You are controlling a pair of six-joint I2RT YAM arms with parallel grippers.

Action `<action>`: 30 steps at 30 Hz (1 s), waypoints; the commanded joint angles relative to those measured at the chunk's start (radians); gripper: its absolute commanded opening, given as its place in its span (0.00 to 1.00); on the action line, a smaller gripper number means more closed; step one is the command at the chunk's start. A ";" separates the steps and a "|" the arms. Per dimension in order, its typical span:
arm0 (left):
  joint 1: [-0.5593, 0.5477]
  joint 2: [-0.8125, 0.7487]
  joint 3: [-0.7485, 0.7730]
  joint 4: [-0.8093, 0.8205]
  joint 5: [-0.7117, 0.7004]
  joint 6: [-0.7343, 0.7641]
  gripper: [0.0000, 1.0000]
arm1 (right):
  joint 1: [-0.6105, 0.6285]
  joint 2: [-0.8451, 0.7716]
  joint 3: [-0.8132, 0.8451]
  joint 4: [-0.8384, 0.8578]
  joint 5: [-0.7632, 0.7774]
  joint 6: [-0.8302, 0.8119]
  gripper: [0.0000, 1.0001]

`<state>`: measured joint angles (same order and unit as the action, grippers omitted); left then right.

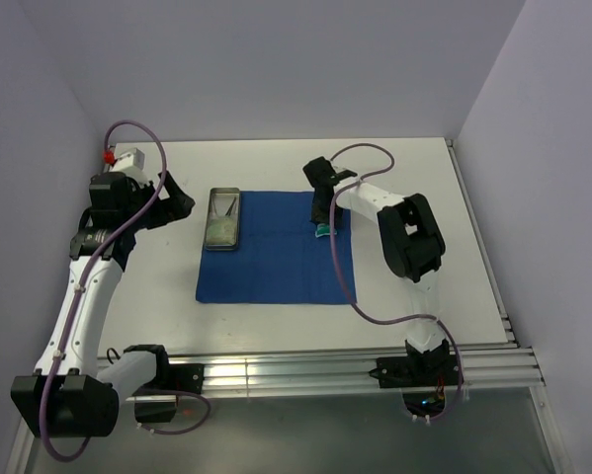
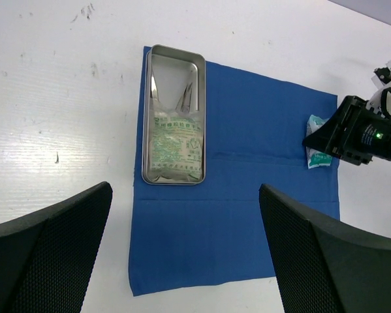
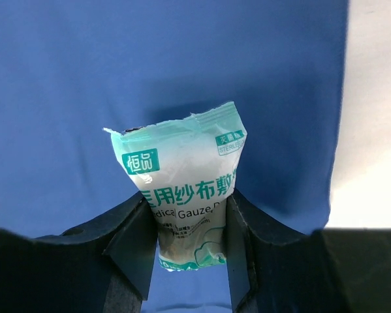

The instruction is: Open and lay out the surgical kit

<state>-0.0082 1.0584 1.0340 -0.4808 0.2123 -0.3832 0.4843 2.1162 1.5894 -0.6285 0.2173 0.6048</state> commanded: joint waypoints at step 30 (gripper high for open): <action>0.004 0.011 -0.022 0.059 0.042 -0.039 0.99 | -0.059 0.083 0.135 -0.063 0.031 -0.030 0.65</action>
<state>-0.0082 1.0660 1.0077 -0.4553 0.2390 -0.4107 0.4320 2.1818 1.6882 -0.6716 0.2234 0.5777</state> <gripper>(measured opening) 0.993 0.645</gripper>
